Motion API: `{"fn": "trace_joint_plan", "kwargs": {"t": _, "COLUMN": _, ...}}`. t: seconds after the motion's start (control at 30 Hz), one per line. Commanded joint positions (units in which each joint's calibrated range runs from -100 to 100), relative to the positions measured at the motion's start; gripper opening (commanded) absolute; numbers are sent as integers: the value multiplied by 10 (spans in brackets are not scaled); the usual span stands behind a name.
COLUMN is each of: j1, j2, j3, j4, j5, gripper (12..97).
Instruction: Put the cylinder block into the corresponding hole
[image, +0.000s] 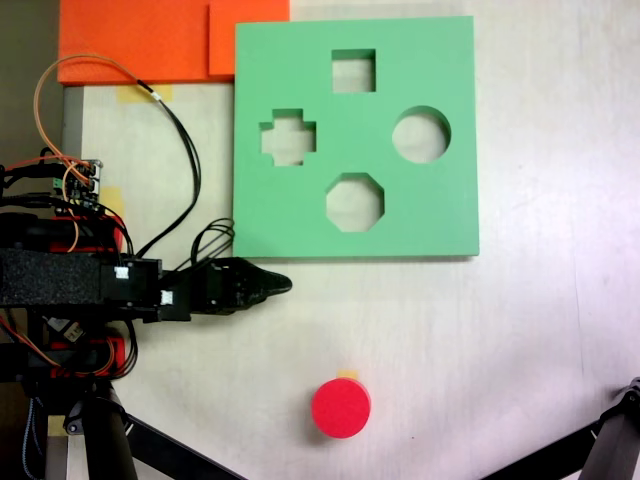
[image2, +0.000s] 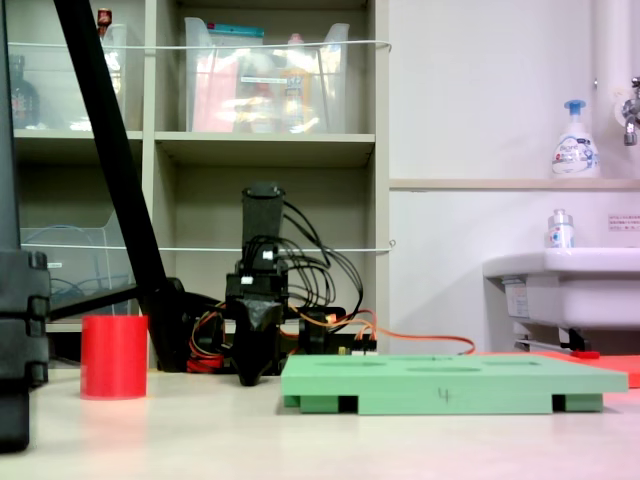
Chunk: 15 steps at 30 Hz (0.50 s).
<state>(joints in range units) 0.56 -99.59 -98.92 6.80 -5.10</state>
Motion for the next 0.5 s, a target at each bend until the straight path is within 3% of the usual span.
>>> {"fn": "trace_joint_plan", "kwargs": {"t": 0.0, "j1": 0, "j2": -4, "j3": -11, "j4": -46, "j5": -1, "gripper": 497}}
{"fn": "trace_joint_plan", "kwargs": {"t": 0.47, "j1": 0, "j2": -4, "j3": -11, "j4": -46, "j5": -1, "gripper": 497}}
